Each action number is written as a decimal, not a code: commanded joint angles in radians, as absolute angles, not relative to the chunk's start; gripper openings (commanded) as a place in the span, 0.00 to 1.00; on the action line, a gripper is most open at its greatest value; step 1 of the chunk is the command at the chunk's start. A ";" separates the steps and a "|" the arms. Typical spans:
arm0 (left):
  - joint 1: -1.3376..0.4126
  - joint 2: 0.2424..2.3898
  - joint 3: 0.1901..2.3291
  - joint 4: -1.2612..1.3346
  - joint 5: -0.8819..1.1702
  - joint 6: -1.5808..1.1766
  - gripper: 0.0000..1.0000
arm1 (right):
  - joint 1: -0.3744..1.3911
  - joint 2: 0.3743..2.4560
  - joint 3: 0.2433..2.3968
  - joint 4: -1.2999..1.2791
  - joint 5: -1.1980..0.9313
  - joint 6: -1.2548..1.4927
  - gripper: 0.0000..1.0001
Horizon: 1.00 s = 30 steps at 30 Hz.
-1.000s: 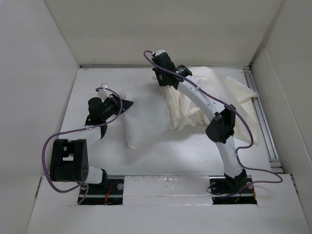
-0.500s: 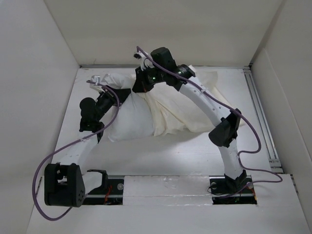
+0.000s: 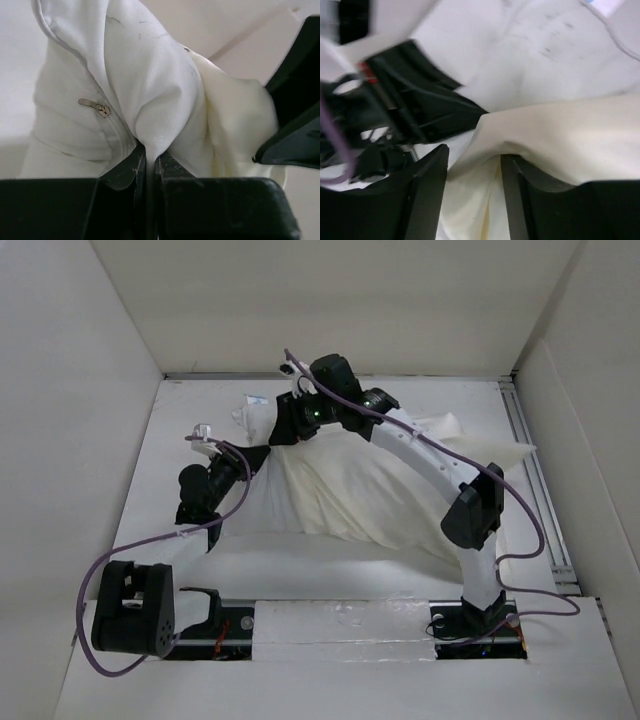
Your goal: Put the pillow into the pillowcase
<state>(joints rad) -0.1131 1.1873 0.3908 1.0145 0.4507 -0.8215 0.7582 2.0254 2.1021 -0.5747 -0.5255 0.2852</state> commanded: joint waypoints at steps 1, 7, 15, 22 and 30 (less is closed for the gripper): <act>-0.144 1.106 0.358 0.933 0.356 -0.845 0.00 | 0.770 2.051 2.031 -0.600 -0.341 0.235 0.54; -0.144 0.980 0.282 0.773 0.197 -0.917 0.00 | 0.819 1.945 1.993 -0.661 0.137 0.250 1.00; -0.144 0.845 0.256 0.615 0.126 -0.948 0.00 | 1.000 1.626 1.887 -0.794 0.676 0.314 1.00; -0.144 0.819 0.285 0.558 0.126 -0.928 0.00 | 1.187 1.487 1.539 -0.783 0.721 0.465 0.90; -0.144 0.847 0.305 0.549 0.135 -0.899 0.00 | 1.276 1.502 1.433 -0.632 0.676 0.445 0.78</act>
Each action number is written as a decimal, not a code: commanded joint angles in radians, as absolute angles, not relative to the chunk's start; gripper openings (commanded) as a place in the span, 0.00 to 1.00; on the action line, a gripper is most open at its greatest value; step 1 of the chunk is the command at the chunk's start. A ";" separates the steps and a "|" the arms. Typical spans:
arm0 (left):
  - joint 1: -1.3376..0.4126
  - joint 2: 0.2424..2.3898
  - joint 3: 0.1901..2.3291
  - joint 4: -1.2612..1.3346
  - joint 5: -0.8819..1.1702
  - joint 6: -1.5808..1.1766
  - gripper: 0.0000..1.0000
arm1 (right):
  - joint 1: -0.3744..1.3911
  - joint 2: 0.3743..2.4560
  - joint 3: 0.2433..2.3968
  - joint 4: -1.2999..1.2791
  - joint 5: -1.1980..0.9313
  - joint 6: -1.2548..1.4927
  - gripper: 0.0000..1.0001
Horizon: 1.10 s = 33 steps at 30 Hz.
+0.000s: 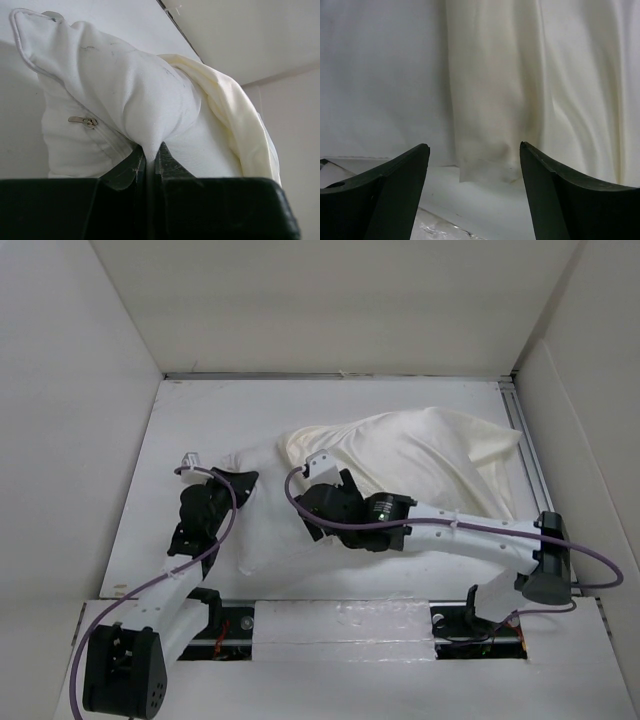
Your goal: Put the pillow into the pillowcase
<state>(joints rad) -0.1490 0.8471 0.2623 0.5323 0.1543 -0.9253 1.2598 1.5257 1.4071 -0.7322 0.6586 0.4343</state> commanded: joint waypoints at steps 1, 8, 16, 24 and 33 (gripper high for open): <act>-0.144 0.847 0.317 0.535 0.135 -0.899 0.00 | 1.276 1.511 1.433 -0.632 0.690 0.445 0.78; -0.144 0.828 0.336 0.492 0.135 -0.877 0.00 | 1.215 1.650 1.497 -0.681 0.808 0.423 0.71; -0.144 0.828 0.345 0.472 0.135 -0.857 0.00 | 1.173 1.704 1.546 -0.657 0.776 0.391 0.15; -0.144 0.735 0.304 0.663 0.226 -0.910 0.00 | 1.140 1.759 1.845 -0.621 0.219 0.152 0.08; -0.144 0.679 0.314 0.663 0.172 -0.919 0.00 | 1.052 2.089 2.306 -0.775 -0.090 0.049 0.00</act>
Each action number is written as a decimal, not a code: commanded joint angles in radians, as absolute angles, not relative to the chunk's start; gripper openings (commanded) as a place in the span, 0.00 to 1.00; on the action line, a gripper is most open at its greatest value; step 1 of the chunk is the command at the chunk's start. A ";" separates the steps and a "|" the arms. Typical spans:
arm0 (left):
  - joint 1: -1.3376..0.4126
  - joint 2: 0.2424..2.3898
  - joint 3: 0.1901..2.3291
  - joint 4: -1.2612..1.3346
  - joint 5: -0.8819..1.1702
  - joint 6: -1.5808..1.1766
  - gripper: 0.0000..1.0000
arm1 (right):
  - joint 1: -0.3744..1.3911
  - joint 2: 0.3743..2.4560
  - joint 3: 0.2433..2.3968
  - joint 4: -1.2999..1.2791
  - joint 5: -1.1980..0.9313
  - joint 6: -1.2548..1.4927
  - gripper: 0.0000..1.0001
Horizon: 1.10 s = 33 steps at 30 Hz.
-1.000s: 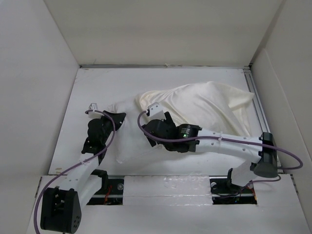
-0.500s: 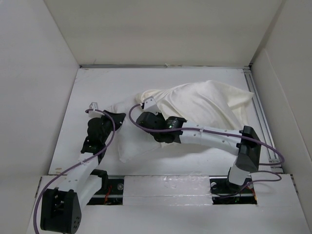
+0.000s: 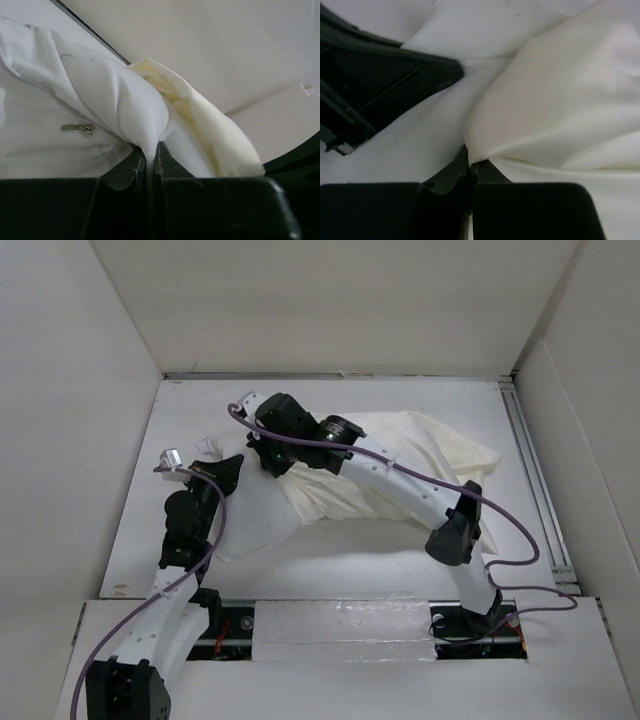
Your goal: Put the pillow into the pillowcase
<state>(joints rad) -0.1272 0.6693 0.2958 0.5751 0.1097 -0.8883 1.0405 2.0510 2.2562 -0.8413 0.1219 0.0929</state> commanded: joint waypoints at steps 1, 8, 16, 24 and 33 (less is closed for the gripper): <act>-0.144 0.689 0.314 0.675 0.172 -0.919 0.00 | 1.052 2.089 2.289 -0.714 -0.159 0.060 0.00; -0.144 0.733 0.267 0.744 0.143 -0.953 0.00 | 1.031 2.126 2.315 -0.526 -0.641 0.173 0.00; -0.144 0.811 0.258 0.828 0.109 -0.983 0.00 | 1.020 2.123 2.308 -0.200 -1.106 0.394 0.00; -0.144 0.904 0.354 0.651 0.035 -0.954 0.00 | 0.991 2.004 2.116 -0.526 -0.587 0.218 0.80; -0.144 0.904 0.471 0.322 -0.130 -0.982 0.00 | 0.971 1.340 1.547 -0.627 0.301 0.395 1.00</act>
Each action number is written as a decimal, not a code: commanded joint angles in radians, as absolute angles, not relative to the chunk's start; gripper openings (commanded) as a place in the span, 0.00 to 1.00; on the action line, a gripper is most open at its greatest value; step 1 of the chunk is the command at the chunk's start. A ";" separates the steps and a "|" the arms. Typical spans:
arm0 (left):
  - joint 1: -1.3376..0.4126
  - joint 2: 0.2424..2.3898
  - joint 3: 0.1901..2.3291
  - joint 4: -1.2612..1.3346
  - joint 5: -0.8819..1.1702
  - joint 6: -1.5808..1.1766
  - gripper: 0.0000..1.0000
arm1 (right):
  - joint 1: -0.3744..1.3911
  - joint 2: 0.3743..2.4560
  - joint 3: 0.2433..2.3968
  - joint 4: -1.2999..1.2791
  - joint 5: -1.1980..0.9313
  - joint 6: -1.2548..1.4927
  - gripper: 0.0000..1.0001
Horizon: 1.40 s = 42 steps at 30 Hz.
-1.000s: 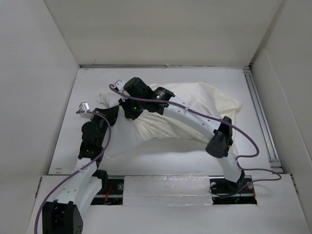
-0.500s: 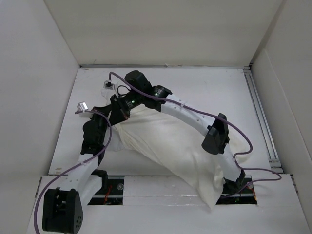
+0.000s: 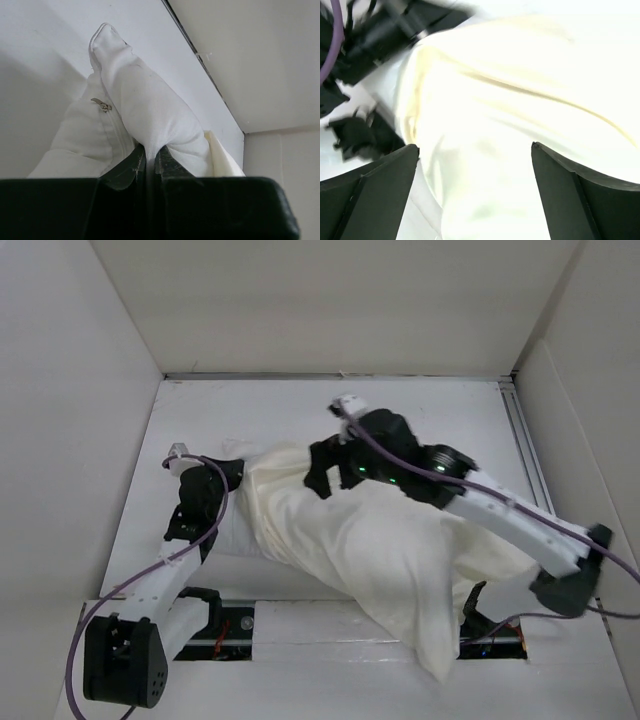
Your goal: Put the pillow into the pillowcase
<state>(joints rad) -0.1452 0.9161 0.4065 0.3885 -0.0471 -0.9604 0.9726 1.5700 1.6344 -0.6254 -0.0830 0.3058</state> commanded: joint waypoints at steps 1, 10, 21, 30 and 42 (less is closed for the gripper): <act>-0.144 0.904 0.486 0.310 -0.140 -0.973 0.00 | 0.983 1.278 1.449 -0.644 0.339 0.419 1.00; -0.126 0.989 0.560 0.223 -0.169 -0.996 0.00 | 1.011 0.809 0.852 -0.613 0.152 0.734 1.00; -0.126 0.994 0.562 0.265 -0.114 -0.996 0.00 | 0.867 1.113 0.721 -0.367 0.172 0.675 1.00; -0.147 0.890 0.450 0.271 -0.052 -1.005 0.00 | 0.583 1.655 1.383 -0.449 0.223 0.251 1.00; -0.147 0.712 0.360 0.161 0.268 -0.813 0.99 | 0.701 1.185 1.234 -0.397 0.270 0.251 1.00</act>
<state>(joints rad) -0.1406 0.7574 0.3794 0.1894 0.1307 -0.8776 0.6224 1.3289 1.3201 -0.4248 0.3077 0.1944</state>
